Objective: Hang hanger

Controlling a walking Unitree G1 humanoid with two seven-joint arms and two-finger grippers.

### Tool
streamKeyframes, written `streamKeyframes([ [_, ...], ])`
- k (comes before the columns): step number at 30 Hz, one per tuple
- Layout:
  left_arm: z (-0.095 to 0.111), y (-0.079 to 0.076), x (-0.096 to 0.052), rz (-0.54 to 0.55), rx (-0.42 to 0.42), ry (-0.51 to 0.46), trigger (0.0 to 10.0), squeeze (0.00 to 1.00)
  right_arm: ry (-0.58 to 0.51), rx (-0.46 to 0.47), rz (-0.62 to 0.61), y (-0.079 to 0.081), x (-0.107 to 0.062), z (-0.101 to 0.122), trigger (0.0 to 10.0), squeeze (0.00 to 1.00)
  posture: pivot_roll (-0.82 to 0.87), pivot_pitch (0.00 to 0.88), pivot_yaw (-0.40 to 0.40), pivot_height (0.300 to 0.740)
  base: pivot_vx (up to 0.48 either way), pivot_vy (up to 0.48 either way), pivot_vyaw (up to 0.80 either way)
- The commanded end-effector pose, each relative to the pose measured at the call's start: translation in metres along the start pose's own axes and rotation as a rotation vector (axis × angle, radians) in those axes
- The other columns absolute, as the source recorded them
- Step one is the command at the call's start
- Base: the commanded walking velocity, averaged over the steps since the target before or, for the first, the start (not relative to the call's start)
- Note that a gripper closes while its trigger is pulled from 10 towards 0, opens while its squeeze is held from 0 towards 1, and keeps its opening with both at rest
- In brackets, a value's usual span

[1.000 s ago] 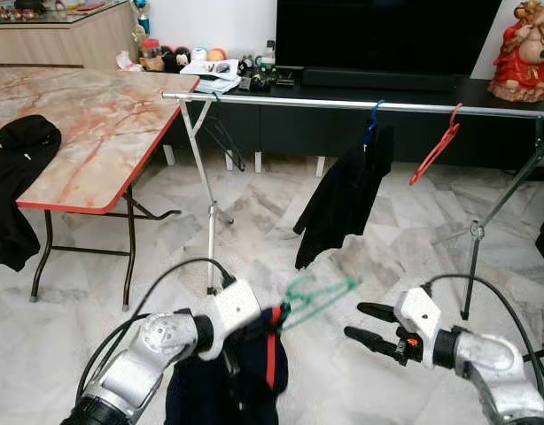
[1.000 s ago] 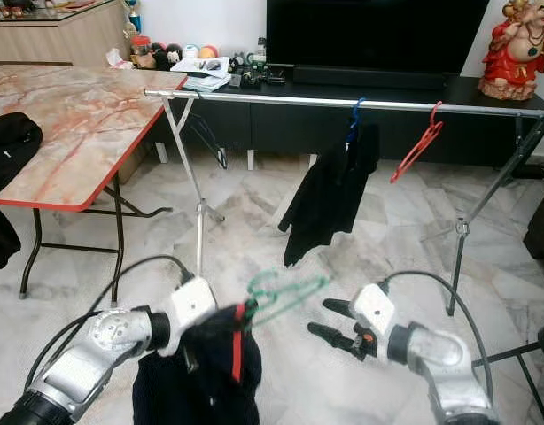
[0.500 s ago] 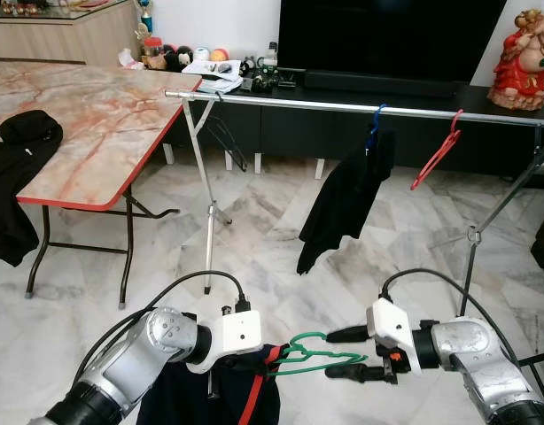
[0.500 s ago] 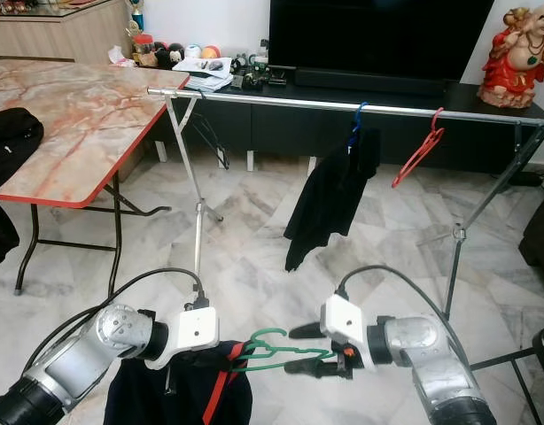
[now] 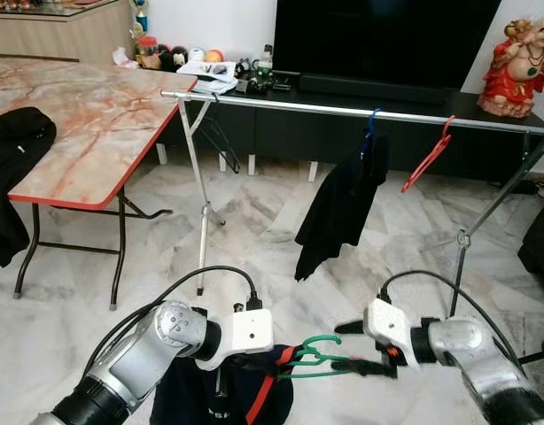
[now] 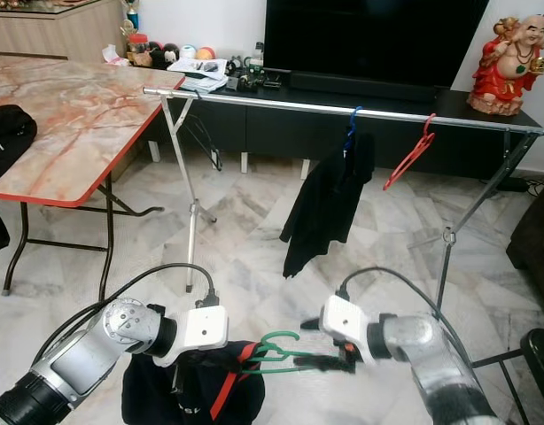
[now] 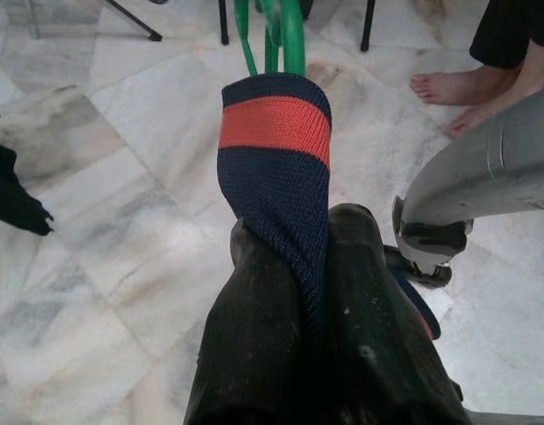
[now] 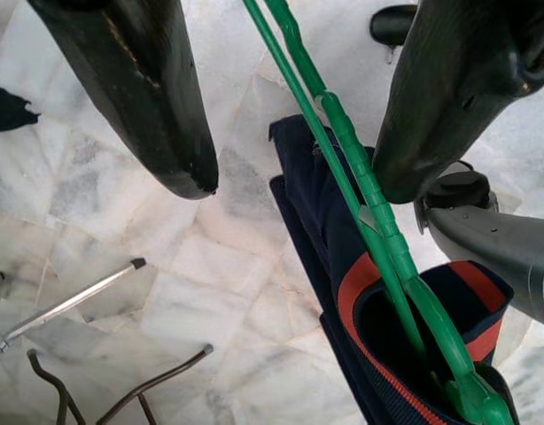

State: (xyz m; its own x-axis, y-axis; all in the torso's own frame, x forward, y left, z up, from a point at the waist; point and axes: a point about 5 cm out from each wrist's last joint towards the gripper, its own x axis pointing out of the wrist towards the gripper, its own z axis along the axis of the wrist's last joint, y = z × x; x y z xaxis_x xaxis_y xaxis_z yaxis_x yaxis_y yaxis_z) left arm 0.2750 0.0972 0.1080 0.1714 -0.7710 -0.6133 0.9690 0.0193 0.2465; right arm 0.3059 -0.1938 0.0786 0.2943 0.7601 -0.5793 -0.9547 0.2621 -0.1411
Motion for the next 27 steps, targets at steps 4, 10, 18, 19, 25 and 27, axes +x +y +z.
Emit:
streamKeyframes([
  [4,0.01,-0.007,0.002,-0.05,0.036,-0.026,10.0,0.0,-0.012,0.003,0.067,0.006,0.005,-0.002,10.0,0.0,0.03,0.0,-0.075,0.74,0.0,0.0,0.0],
  [10,0.011,-0.007,0.003,-0.054,0.041,-0.029,10.0,0.0,0.0,0.016,0.149,0.015,0.012,-0.006,10.0,0.0,0.03,0.0,-0.069,0.74,0.0,0.0,0.0],
  [18,0.017,-0.006,0.003,-0.075,0.054,-0.038,10.0,0.0,0.004,-0.013,0.094,0.013,0.019,-0.005,10.0,0.0,0.03,0.0,-0.074,0.74,0.0,0.0,0.0],
  [19,0.017,-0.006,0.004,-0.077,0.057,-0.039,10.0,0.0,-0.012,-0.011,0.094,0.013,0.02,-0.004,10.0,0.0,0.03,0.0,-0.074,0.74,0.0,0.0,0.0],
  [25,0.022,-0.005,0.007,-0.082,0.066,-0.052,10.0,0.0,-0.087,0.018,0.097,0.013,0.025,0.003,10.0,0.0,0.04,0.0,-0.079,0.74,0.0,0.0,0.0],
  [27,0.023,-0.004,0.007,-0.083,0.067,-0.053,10.0,0.0,-0.097,0.02,0.126,0.014,0.025,0.003,10.0,0.0,0.04,0.0,-0.079,0.74,0.0,0.0,0.0],
])
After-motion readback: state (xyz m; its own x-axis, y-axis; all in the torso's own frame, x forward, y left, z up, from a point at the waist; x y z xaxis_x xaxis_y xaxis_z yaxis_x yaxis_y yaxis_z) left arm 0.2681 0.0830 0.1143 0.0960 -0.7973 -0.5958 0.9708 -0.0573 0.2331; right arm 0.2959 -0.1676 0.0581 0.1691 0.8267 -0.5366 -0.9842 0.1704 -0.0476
